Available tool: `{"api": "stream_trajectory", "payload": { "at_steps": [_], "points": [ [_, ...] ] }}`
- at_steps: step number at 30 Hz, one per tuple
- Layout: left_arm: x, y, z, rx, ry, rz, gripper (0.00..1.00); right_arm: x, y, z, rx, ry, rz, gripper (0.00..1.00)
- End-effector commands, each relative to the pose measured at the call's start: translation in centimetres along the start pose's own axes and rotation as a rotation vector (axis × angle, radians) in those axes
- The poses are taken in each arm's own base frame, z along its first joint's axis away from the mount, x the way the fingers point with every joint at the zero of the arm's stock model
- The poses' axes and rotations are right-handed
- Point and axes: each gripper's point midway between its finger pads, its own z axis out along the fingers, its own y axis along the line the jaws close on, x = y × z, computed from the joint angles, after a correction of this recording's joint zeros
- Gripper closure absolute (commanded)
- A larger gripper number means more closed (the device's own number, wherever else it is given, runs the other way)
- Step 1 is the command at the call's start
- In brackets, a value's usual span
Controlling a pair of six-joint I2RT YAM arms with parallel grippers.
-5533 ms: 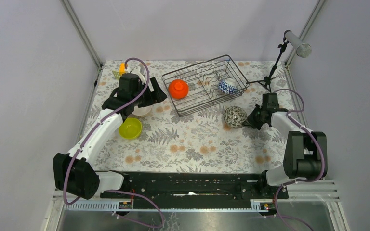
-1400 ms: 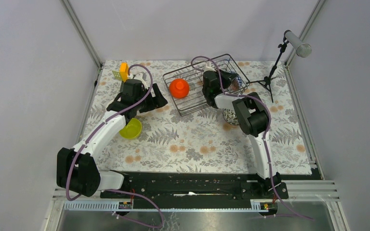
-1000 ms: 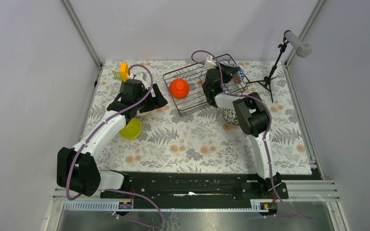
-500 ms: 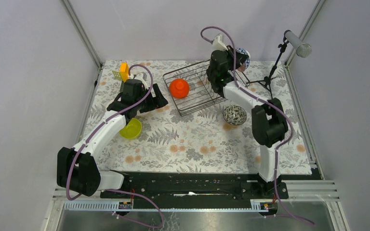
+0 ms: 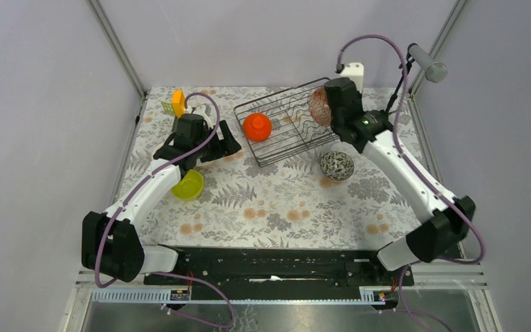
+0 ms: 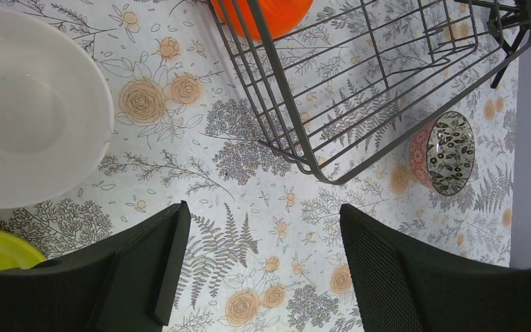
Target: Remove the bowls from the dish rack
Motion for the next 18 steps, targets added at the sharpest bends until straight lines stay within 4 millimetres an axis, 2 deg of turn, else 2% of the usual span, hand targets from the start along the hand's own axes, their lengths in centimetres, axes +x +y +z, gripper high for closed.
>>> {"api": "stream_trajectory", "payload": {
  "at_steps": [1,7,8,11,18],
  "points": [
    [-1.9,-1.6,-0.7,0.051,-0.061,0.027,0.16,4.7,1.3,-3.9,-0.165,0.186,0.250,1.00],
    [-1.5,-1.4,-0.6,0.053,-0.046,0.028,0.16,11.1,2.7,-6.3,-0.293,0.441,0.453,1.00],
    [-1.5,-1.4,-0.7,0.052,-0.046,0.027,0.16,12.6,2.8,-6.3,-0.294,0.492,0.479,1.00],
    [-1.4,-1.4,-0.7,0.052,-0.047,0.025,0.16,15.2,2.9,-6.5,-0.307,0.615,0.578,1.00],
    [-1.9,-1.6,-0.6,0.052,-0.052,0.028,0.16,17.3,2.3,-4.7,-0.318,0.721,0.692,1.00]
  ]
}}
